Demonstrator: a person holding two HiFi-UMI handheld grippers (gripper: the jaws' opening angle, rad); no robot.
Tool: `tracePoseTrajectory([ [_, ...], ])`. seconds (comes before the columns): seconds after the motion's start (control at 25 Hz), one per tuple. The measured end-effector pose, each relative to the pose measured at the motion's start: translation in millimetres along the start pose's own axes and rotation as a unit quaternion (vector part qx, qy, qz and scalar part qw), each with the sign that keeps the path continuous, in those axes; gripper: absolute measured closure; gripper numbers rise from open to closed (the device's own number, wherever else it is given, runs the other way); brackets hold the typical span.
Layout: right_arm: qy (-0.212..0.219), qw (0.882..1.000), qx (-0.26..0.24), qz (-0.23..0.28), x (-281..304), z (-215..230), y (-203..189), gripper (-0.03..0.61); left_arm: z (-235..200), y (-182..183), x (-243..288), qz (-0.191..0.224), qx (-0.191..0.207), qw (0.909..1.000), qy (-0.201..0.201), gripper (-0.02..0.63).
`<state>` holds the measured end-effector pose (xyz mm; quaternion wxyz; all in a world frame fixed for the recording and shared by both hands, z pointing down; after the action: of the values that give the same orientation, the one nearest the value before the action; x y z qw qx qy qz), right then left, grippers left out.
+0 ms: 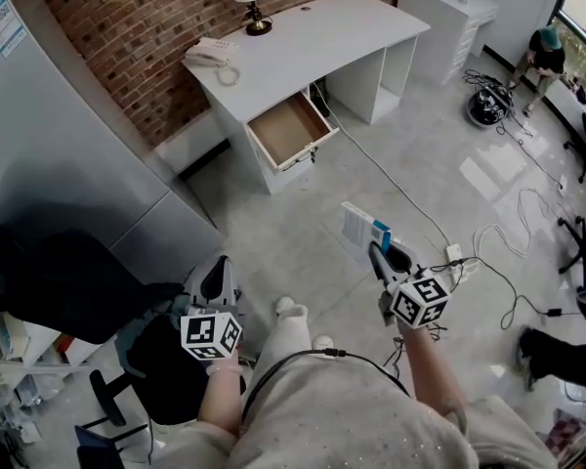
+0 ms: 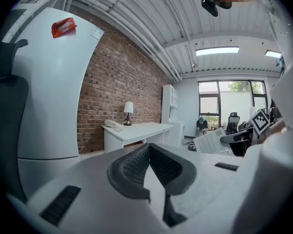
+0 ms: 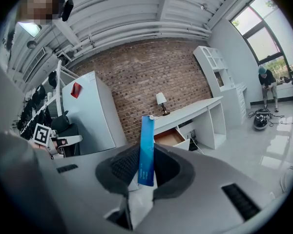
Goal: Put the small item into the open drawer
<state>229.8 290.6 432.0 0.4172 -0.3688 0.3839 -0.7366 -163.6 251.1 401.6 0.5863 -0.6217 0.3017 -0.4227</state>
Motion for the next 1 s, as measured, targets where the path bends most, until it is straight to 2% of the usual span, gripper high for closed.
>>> tracePoseTrajectory([
  [0.44,0.004,1.000,-0.004,-0.014,89.3,18.8,27.2,0.505,-48.9,6.6,92.1,0.003,-0.005,1.0000,-0.004,0.609],
  [1.0,-0.009,0.999,0.005,-0.047,203.6,40.3,53.1,0.505,-111.4,7.8,200.7,-0.026,-0.015,0.9992,-0.025,0.609],
])
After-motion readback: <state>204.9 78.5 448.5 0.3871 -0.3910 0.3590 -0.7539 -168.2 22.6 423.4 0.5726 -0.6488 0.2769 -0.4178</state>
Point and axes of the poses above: the fingertips, and each gripper's own axes: x forward along the fingers, z to its right, y out of its top, the point moved 10 cm from there along -x, backward along the fingers, and after that the axes turned 7 degrees about x, right-handed, at the moved point
